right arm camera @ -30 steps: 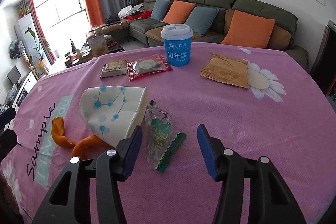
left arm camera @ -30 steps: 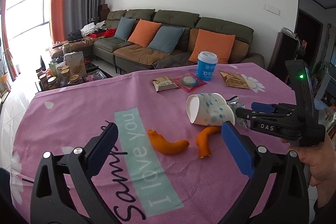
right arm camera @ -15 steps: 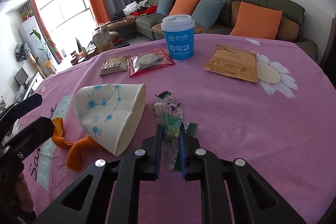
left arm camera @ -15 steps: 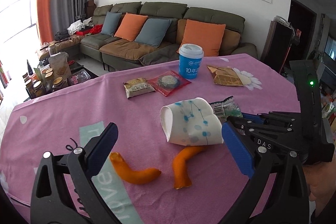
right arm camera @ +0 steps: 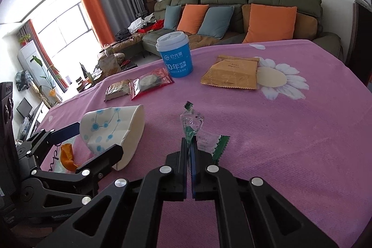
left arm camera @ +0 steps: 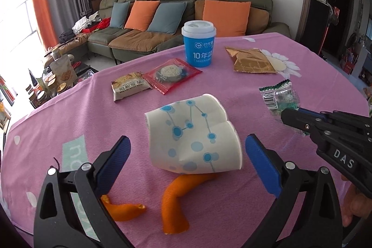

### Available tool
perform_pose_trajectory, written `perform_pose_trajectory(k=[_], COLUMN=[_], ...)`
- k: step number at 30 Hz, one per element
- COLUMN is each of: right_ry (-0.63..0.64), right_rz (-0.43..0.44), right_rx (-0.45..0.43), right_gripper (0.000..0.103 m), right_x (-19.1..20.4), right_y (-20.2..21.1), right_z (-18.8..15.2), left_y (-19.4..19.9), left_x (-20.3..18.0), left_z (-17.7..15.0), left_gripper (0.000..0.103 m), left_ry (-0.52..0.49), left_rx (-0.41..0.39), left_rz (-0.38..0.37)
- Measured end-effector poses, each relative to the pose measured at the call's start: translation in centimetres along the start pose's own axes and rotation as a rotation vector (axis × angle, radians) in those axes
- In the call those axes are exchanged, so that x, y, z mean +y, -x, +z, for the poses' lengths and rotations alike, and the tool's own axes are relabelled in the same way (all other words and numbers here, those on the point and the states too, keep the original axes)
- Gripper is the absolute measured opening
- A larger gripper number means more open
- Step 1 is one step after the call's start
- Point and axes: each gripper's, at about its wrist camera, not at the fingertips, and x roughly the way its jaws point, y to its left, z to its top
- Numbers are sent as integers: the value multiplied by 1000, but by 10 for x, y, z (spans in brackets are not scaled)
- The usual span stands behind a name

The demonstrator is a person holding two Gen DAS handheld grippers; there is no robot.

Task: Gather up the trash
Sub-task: 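Grasp the clear plastic wrapper with the right tool while the left tool grasps the white paper cup, then carry the paper cup and plastic wrapper to the teal bin and open both tools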

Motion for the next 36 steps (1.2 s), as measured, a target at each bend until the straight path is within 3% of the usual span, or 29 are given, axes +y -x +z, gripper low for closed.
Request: perform_pose_trajectory(k=[4, 7, 8, 17, 27, 36], right_ry=[-10, -15, -17, -20, 4, 57], right_rz=[4, 6, 8, 14, 36, 87], right_rx=[-6, -8, -10, -33, -72, -99], right_gripper=[1, 1, 1, 1, 1, 1], right_x=[-3, -5, -6, -4, 13, 50], right_y=[4, 6, 7, 18, 37, 61], right_z=[-2, -3, -3, -6, -7, -15], left_y=[-9, -14, -16, -1, 67, 140], left_x=[-9, -9, -7, 2, 29, 62], left_z=[0, 0, 1, -2, -3, -36], left_gripper=[96, 79, 77, 77, 77, 77], left_ry=[-27, -28, -25, 7, 78, 114], left_rx=[13, 36, 47, -8, -142, -207], left_rz=[37, 59, 68, 27, -44, -17])
